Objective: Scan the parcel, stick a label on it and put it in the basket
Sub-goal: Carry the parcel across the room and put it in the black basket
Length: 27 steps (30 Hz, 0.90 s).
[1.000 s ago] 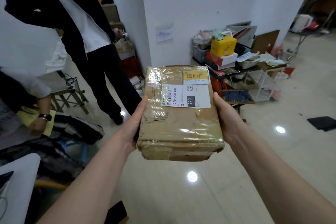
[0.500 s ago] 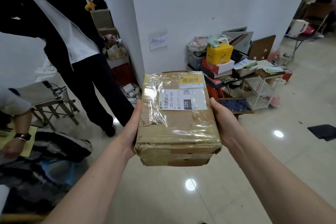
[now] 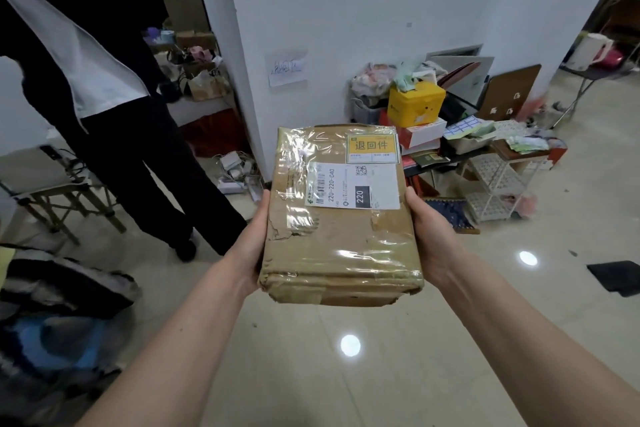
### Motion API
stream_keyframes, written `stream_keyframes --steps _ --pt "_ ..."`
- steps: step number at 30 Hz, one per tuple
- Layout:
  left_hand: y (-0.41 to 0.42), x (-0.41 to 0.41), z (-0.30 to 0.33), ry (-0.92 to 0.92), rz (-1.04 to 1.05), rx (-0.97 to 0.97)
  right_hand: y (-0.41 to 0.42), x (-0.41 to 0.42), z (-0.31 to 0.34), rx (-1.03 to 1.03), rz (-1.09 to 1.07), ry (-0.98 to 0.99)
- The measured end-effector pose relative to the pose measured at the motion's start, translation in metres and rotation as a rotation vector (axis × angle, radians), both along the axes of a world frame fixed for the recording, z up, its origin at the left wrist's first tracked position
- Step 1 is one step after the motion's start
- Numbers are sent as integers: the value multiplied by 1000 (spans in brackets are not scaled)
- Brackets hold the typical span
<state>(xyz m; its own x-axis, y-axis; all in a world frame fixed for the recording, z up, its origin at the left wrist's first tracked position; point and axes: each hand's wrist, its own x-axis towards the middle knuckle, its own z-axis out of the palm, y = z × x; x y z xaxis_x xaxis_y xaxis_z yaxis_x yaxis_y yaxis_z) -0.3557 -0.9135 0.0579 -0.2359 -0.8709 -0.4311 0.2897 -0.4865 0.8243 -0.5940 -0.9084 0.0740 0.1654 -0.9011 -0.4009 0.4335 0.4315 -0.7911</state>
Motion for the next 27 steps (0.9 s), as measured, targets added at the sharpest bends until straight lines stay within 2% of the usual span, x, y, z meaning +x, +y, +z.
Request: stream_keyframes --steps 12,22,27 --pt "-122 -18 -22 -89 -33 106 -123 -17 -31 0 34 -65" --pt "-250 11 -15 -178 -97 78 -241 6 -25 -16 -40 -8" --pt "-297 14 -18 -144 -103 94 -287 11 -29 -8 -58 -25"
